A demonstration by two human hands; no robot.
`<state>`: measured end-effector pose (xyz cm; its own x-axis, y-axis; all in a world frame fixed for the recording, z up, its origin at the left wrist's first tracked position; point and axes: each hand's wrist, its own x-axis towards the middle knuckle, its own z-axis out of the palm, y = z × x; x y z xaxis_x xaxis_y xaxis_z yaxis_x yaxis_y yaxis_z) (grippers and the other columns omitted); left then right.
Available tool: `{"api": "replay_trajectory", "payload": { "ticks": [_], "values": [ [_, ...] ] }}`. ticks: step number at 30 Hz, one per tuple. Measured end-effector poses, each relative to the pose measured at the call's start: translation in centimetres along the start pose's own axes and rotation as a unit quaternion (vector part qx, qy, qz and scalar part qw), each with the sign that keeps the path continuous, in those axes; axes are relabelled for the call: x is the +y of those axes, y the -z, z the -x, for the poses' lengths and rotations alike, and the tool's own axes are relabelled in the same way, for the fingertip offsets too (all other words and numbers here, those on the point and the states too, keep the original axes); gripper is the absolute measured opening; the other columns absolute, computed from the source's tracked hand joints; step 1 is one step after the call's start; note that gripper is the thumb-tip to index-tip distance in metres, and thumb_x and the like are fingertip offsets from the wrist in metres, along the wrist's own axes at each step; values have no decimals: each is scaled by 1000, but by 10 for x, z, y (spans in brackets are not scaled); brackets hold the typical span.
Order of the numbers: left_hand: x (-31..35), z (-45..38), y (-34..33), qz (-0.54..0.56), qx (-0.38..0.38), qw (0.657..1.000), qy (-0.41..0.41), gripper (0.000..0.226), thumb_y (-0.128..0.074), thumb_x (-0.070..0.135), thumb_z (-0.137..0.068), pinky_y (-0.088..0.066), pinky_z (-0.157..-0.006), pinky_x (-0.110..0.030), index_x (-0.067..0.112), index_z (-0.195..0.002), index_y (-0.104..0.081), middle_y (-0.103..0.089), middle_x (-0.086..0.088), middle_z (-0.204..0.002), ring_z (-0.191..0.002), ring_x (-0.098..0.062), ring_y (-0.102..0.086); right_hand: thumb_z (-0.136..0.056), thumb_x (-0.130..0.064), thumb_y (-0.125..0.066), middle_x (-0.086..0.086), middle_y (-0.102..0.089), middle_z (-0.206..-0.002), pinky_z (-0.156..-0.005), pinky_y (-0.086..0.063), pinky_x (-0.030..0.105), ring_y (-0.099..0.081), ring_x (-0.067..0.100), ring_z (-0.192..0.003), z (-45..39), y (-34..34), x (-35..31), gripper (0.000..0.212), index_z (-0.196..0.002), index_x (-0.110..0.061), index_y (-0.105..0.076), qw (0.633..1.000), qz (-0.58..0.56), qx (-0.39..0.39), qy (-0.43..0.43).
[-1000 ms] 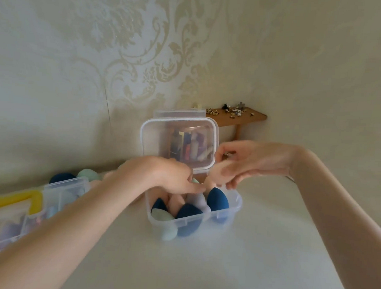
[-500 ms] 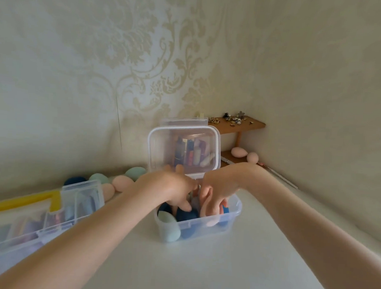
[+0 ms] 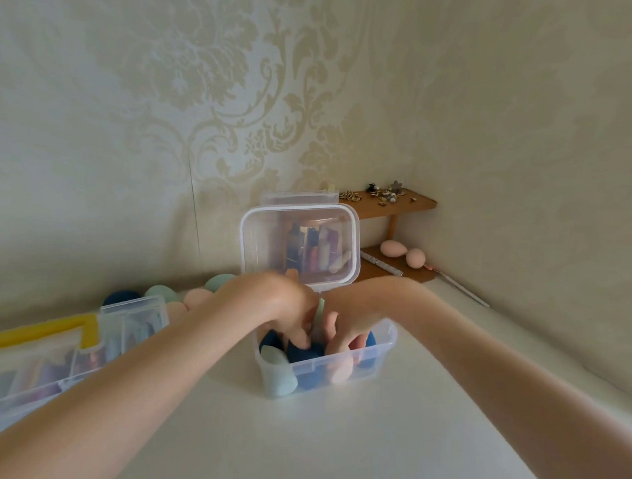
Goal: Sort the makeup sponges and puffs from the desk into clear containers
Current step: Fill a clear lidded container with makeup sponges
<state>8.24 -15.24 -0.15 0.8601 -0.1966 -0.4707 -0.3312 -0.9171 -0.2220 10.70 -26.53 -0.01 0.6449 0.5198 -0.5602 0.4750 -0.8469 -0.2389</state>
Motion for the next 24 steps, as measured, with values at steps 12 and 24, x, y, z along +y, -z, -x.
{"api": "replay_trajectory", "payload": {
  "ticks": [12, 24],
  "values": [
    [4, -9, 21, 23, -50, 998, 23, 56, -64, 43, -80, -47, -78, -32, 20, -128, -47, -53, -8, -125, -107, -26, -56, -95, -16, -44, 18, -65, -88, -66, -48, 29, -61, 24, -73, -20, 53, 109, 23, -90, -2, -63, 902, -154, 360, -184],
    [11, -10, 20, -15, -28, 998, 63, 59, -66, 44, -79, -47, -87, -41, 23, -129, -44, -28, -11, -128, -97, -27, -41, -89, -21, -52, 22, -45, -131, -98, -36, 43, -36, 40, -124, -77, 28, 163, 40, -128, -14, -44, 827, -102, 484, -268]
  ]
}}
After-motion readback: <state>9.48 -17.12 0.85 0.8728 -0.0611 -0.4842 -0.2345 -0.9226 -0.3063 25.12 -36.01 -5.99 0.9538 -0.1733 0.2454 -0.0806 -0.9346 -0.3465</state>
